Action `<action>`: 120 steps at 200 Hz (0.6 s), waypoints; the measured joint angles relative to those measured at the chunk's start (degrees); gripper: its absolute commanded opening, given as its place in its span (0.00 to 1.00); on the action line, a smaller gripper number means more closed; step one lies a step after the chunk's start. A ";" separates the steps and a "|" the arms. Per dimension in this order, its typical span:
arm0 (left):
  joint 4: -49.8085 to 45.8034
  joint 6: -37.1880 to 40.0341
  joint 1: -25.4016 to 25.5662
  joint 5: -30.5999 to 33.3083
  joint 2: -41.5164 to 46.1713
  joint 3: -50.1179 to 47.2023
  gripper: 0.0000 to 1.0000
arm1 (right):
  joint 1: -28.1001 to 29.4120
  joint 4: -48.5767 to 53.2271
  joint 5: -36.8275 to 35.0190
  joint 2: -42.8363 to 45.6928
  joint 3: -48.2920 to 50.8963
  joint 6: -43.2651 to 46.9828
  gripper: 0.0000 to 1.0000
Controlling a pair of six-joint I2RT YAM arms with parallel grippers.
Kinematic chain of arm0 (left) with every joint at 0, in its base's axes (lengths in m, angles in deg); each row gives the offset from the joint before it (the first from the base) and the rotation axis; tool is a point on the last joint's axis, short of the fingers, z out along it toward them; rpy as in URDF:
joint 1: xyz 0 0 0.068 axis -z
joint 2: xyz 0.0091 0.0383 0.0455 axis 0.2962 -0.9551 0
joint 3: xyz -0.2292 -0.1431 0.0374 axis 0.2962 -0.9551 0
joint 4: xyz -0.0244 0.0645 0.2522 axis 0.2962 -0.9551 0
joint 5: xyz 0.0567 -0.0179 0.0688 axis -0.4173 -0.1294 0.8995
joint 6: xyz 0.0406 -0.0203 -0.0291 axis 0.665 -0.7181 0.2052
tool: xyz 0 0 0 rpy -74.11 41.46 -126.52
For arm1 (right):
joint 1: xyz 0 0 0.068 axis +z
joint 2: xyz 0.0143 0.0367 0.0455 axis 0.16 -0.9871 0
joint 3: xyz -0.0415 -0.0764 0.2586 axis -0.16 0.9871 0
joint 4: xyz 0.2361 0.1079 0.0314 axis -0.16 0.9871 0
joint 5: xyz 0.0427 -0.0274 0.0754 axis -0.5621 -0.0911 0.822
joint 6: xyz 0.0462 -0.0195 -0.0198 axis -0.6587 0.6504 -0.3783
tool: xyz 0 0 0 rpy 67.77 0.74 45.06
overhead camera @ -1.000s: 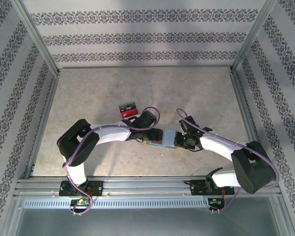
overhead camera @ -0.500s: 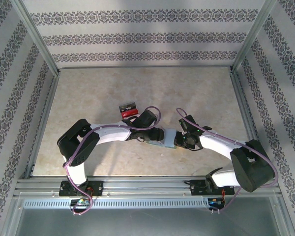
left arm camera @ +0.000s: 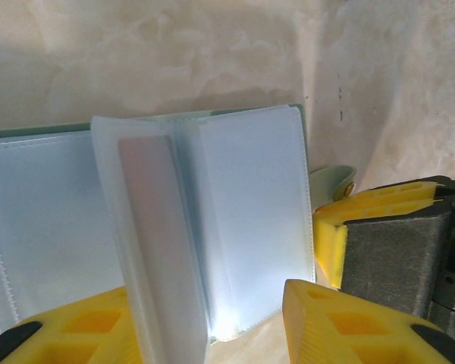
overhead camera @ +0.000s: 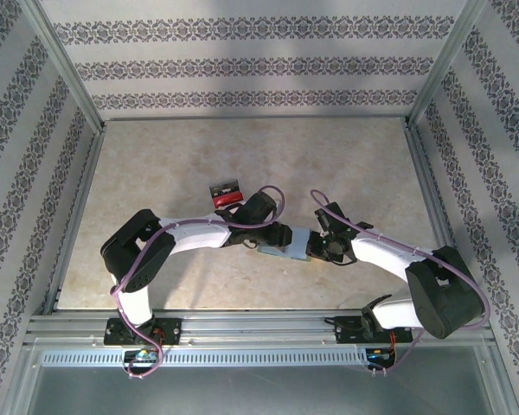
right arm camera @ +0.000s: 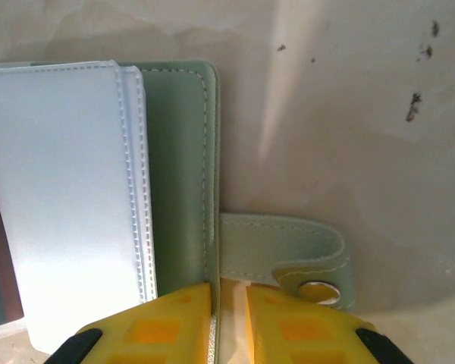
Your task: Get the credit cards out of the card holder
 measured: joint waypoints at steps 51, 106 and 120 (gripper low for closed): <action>2.27 -0.13 0.02 -1.49 0.00 0.20 0.47 | 0.04 -0.07 0.02 1.62 0.02 1.07 0.20; 1.64 -0.39 0.17 0.00 -0.35 1.66 0.36 | 0.04 2.95 -0.68 13.88 -0.02 1.44 0.17; 1.44 -0.74 0.20 0.57 -0.90 1.77 0.34 | 0.07 2.54 -0.22 14.10 -0.02 1.33 0.15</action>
